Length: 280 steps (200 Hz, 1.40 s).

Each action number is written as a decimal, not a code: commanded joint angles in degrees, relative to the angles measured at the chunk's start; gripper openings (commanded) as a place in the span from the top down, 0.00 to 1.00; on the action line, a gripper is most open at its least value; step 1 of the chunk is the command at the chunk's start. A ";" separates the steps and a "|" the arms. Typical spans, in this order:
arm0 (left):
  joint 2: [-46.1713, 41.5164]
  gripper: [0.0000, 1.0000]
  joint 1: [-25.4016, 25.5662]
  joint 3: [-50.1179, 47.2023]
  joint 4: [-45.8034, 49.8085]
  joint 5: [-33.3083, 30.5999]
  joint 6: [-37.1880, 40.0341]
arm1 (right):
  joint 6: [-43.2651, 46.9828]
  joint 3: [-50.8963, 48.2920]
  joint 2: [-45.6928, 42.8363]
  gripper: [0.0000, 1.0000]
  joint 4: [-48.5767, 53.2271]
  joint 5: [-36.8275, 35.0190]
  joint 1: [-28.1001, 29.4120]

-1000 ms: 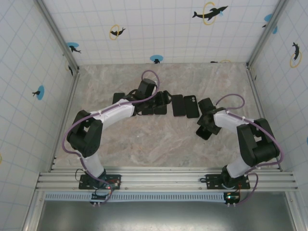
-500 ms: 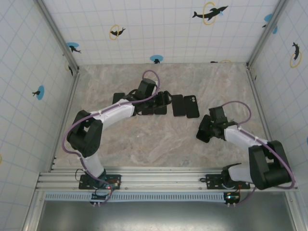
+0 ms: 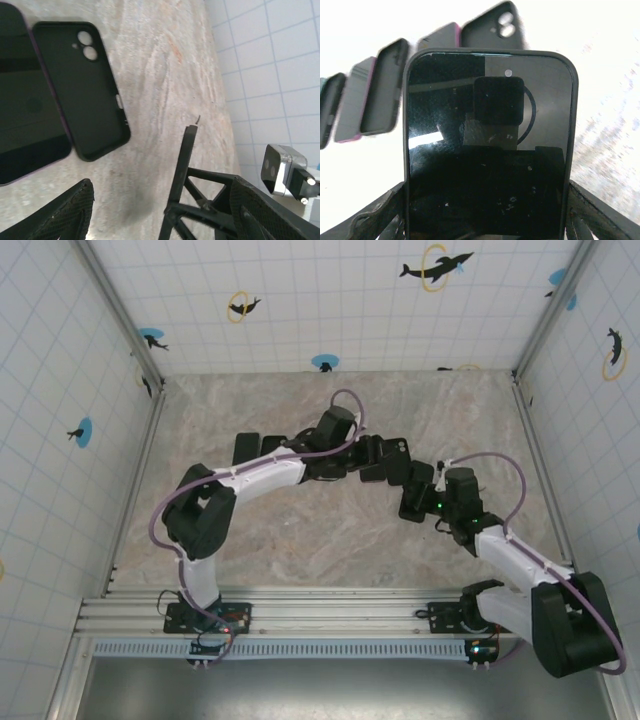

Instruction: Take the phone out of the phone case

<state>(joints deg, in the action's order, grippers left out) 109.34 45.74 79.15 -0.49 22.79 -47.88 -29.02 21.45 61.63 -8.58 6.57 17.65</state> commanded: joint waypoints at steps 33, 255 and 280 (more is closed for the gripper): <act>4.93 0.34 1.81 7.47 1.80 1.36 1.43 | 4.09 -0.06 -2.47 0.48 -10.03 3.37 2.19; 8.87 0.98 1.79 13.82 -0.85 9.50 -1.70 | 6.97 2.70 -2.09 0.18 -9.00 7.20 1.92; 7.12 0.98 -0.14 13.58 -3.06 7.88 -3.39 | 7.18 1.50 -4.16 0.10 -9.33 8.32 1.69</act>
<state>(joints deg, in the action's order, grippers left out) 118.65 47.20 90.17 2.26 30.48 -47.31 -23.33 22.06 60.16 -14.52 12.34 19.22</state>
